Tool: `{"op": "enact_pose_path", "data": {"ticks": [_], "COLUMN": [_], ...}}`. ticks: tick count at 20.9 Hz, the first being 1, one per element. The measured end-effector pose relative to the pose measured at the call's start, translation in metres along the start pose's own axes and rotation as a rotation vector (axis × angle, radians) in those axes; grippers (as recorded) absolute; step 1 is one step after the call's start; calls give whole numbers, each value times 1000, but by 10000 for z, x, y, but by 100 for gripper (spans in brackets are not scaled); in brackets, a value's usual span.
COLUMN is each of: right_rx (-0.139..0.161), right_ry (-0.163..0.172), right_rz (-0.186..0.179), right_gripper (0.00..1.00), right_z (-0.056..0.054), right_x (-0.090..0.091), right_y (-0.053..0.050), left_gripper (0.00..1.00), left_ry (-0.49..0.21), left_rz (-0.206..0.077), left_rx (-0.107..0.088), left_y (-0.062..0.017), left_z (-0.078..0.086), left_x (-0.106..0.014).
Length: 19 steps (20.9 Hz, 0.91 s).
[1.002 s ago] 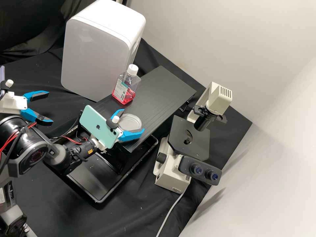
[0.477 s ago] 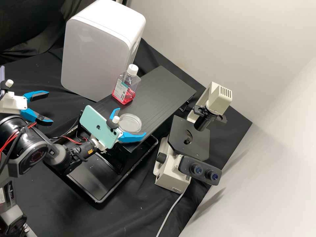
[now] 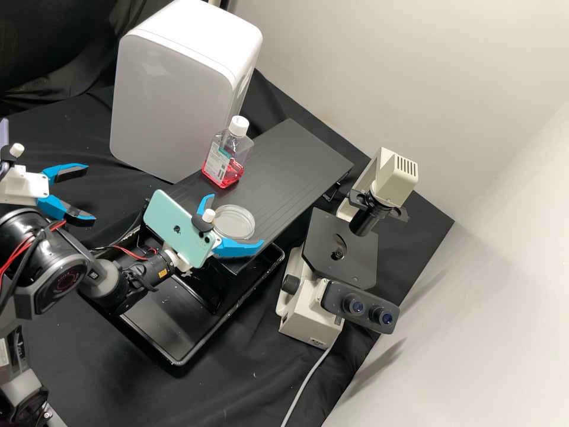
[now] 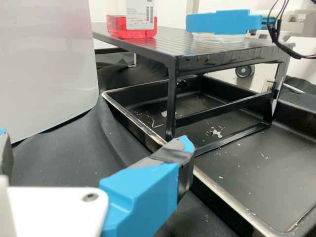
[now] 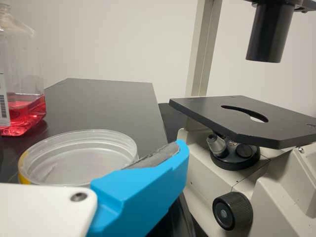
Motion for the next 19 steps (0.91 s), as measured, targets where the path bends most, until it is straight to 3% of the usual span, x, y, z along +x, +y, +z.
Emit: {"op": "enact_pose_path", "data": {"ticks": [15,16,19], "right_rx": [-2,-2,-2], "right_ry": [-16,-16,-16], "right_rz": [-21,-21,-21], "right_gripper": [100,0,0], "right_z": [32,32,34], "right_x": [8,8,9], "right_y": [-46,-46,-48], "left_gripper": [100,100,100], "left_ry": [5,5,5], "left_rz": [-8,-8,-9], "left_rx": [2,2,2], "left_y": [-20,-20,-22], "left_z": [-7,-7,-8], "left_x": [6,6,6]}}
